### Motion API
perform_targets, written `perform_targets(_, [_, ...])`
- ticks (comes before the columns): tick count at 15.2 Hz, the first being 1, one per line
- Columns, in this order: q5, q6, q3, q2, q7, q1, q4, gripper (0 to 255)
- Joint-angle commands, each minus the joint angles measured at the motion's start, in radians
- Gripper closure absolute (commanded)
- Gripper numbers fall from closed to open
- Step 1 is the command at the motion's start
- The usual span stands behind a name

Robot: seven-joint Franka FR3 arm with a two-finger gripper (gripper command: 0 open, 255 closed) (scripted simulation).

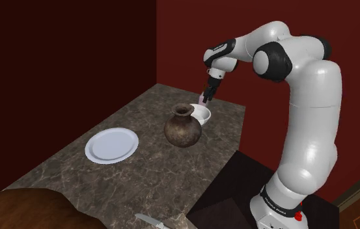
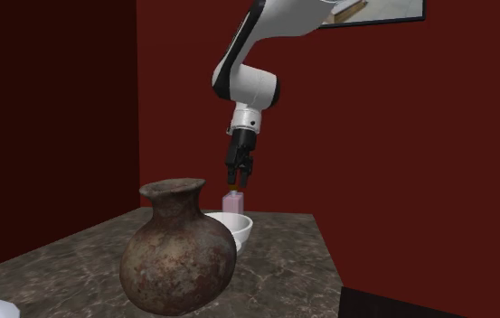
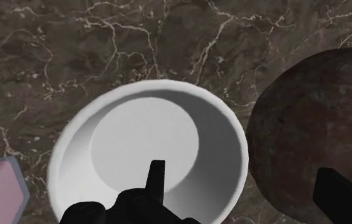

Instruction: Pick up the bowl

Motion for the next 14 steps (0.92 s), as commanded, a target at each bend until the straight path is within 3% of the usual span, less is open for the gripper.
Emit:
perform_targets(1, [0.04, -0.021, 0.012, 0.093, -0.029, -0.039, 0.088, 0])
perform_targets(8, [0.122, -0.15, 0.067, 0.427, -0.056, -0.196, 0.496, 0])
perform_targets(12, [0.144, -0.278, 0.109, 0.684, -0.011, -0.312, 0.881, 0])
perform_targets(14, [0.146, -0.279, 0.112, 0.706, -0.009, -0.318, 0.904, 0])
